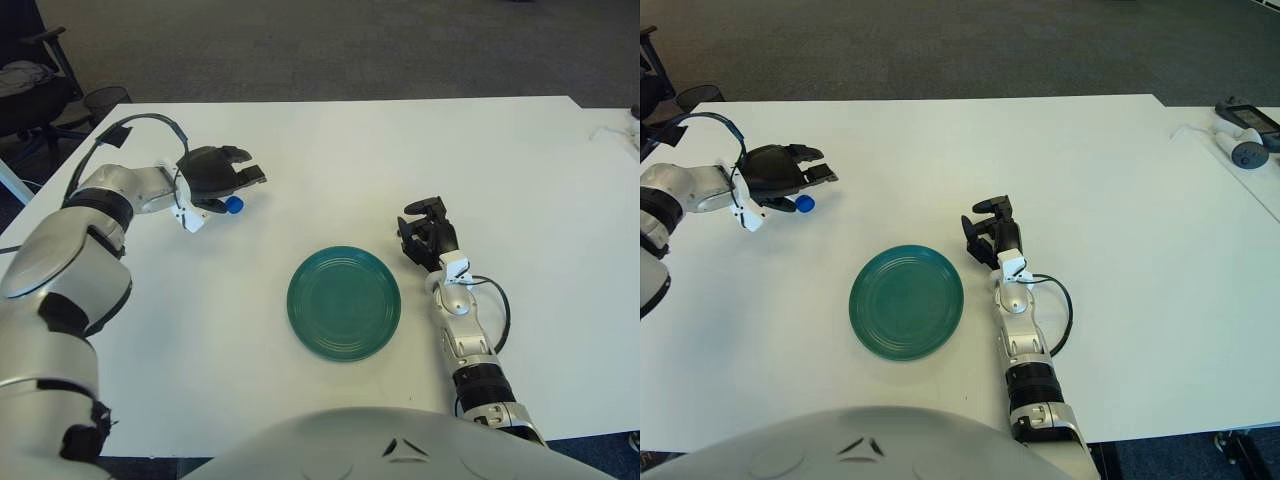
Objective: Put the bottle into the plate.
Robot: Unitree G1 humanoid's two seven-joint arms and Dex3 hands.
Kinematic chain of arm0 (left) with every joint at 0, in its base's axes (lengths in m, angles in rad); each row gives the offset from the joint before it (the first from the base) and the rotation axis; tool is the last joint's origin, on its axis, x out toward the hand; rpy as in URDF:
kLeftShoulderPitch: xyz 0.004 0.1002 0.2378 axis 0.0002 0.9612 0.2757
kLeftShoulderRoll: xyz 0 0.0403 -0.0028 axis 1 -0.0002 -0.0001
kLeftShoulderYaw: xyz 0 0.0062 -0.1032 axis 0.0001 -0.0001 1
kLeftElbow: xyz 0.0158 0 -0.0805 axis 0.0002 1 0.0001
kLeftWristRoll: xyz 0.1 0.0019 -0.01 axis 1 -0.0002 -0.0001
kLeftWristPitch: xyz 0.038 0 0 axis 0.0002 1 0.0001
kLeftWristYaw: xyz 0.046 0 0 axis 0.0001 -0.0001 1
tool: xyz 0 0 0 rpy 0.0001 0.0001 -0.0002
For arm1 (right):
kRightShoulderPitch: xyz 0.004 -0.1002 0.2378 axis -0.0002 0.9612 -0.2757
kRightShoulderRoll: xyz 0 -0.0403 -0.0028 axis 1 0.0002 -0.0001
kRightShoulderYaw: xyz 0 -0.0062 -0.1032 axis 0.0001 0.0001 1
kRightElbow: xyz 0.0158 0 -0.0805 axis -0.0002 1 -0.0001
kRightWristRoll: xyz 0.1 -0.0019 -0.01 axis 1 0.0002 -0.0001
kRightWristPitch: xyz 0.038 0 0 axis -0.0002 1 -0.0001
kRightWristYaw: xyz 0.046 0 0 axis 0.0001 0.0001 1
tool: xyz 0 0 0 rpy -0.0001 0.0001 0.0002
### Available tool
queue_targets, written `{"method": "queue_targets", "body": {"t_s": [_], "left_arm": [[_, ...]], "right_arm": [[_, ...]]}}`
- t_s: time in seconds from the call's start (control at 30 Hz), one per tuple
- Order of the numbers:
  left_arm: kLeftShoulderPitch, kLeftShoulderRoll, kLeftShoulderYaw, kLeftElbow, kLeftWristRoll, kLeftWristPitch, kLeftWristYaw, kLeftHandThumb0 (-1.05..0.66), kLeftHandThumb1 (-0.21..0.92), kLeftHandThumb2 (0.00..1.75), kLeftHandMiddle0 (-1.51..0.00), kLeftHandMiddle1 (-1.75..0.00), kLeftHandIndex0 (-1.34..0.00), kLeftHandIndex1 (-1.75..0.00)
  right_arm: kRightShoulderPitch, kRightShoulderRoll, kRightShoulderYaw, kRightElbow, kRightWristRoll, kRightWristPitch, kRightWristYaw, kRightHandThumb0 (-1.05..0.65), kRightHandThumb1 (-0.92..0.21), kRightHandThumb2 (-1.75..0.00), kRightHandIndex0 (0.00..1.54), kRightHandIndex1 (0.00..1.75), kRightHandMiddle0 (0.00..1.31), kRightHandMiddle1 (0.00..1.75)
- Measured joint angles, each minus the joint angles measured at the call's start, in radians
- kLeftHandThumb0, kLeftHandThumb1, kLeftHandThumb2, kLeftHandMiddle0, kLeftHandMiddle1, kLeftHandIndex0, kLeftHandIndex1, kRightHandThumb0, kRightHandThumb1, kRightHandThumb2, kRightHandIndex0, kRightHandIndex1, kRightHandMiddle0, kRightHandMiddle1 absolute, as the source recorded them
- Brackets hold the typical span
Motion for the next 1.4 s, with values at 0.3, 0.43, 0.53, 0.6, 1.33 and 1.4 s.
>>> {"method": "queue_targets", "body": {"t_s": [0.3,0.43,0.53,0.6,1.33,1.4], "left_arm": [[0.001,0.039,0.013,-0.066,-0.006,-0.019,-0.007,-0.72,0.69,0.52,-0.40,-0.12,0.00,-0.75],[0.001,0.068,0.020,-0.091,-0.005,-0.022,-0.009,-0.72,0.69,0.51,-0.39,-0.12,0.00,-0.74],[0.001,0.091,0.028,-0.105,-0.005,-0.021,-0.022,-0.73,0.69,0.50,-0.38,-0.11,0.00,-0.72],[0.001,0.105,0.031,-0.108,-0.005,-0.021,-0.029,-0.73,0.69,0.50,-0.38,-0.11,0.00,-0.71],[-0.021,0.165,0.081,-0.034,0.004,0.050,-0.111,-0.73,0.66,0.49,-0.38,-0.11,0.00,-0.83],[-0.041,0.153,0.079,0.030,0.006,0.084,-0.134,-0.73,0.66,0.49,-0.38,-0.11,0.00,-0.83]], "right_arm": [[-0.001,0.003,0.000,-0.001,0.002,0.003,0.004,0.00,-0.88,-0.53,0.36,1.52,0.08,1.74],[-0.002,0.003,0.000,-0.003,0.004,0.006,0.008,0.00,-0.88,-0.52,0.36,1.50,0.10,1.75],[-0.002,0.002,0.000,-0.005,0.005,0.009,0.010,0.00,-0.91,-0.47,0.36,1.46,0.11,1.75],[-0.002,0.002,0.000,-0.005,0.005,0.010,0.010,0.00,-0.91,-0.45,0.36,1.46,0.12,1.75],[-0.019,-0.002,0.001,0.015,0.018,0.009,0.022,-0.01,-0.92,-0.43,0.36,1.42,0.14,1.75],[-0.023,-0.002,0.001,0.020,0.019,0.009,0.024,-0.01,-0.92,-0.43,0.37,1.43,0.13,1.75]]}}
